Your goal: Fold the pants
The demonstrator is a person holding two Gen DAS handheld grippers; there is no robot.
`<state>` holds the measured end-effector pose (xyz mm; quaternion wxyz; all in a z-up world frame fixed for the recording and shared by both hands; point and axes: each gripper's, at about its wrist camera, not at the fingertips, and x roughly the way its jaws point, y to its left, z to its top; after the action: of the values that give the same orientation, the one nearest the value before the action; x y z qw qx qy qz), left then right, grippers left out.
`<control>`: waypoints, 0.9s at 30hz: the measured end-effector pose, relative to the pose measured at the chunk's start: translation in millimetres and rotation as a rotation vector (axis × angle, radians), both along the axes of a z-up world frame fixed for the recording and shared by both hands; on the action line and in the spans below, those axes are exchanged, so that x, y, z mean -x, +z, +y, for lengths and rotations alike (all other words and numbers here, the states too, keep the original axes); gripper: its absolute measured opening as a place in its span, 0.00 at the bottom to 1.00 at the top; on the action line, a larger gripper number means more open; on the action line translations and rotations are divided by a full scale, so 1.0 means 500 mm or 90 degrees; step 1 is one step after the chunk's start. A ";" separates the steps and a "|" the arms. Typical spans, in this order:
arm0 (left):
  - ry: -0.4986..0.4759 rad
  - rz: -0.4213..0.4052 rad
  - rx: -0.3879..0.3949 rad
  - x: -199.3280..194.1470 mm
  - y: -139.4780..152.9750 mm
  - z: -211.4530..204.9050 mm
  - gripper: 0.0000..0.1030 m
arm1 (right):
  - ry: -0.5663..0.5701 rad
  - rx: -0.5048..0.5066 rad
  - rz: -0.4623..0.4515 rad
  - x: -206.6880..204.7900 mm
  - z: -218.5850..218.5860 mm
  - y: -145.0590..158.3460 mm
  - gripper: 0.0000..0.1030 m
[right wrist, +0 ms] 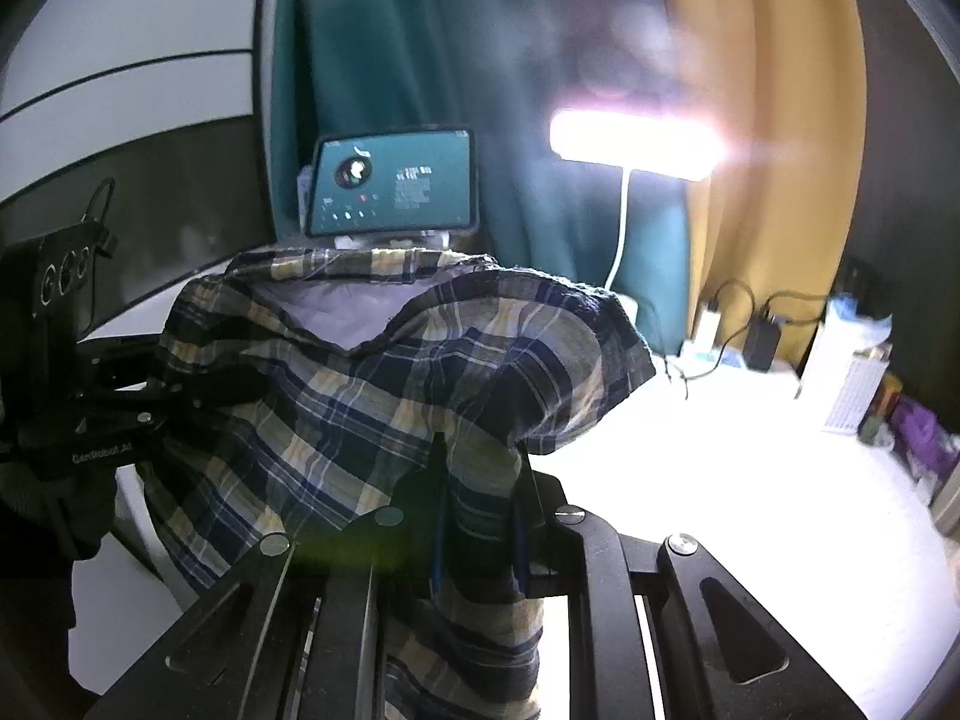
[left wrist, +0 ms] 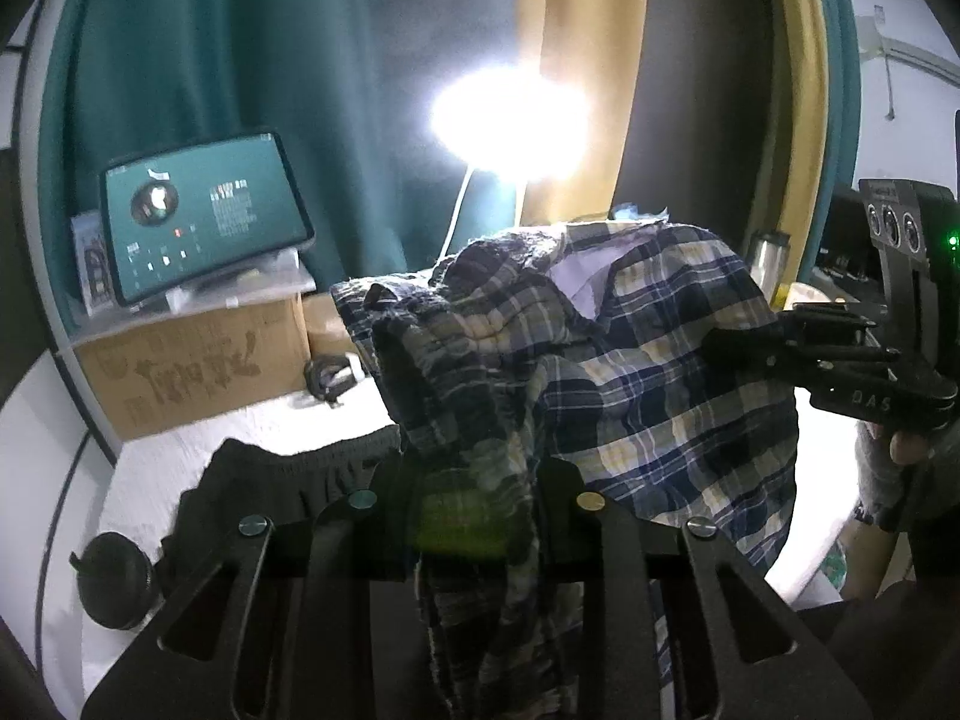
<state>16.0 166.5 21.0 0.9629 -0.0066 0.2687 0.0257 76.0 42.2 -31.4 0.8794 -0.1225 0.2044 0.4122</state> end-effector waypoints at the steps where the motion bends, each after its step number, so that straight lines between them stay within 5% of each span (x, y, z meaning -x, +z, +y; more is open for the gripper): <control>1: 0.000 0.005 0.003 -0.004 -0.007 0.004 0.26 | -0.001 0.001 0.007 -0.009 0.006 -0.008 0.16; 27: 0.013 0.184 0.070 -0.188 -0.165 0.098 0.30 | -0.033 0.047 0.189 -0.230 0.089 -0.200 0.16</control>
<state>109.8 215.7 -61.7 0.9120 -0.0585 0.4055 0.0215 191.1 86.9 -131.3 0.8447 -0.0873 0.3503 0.3952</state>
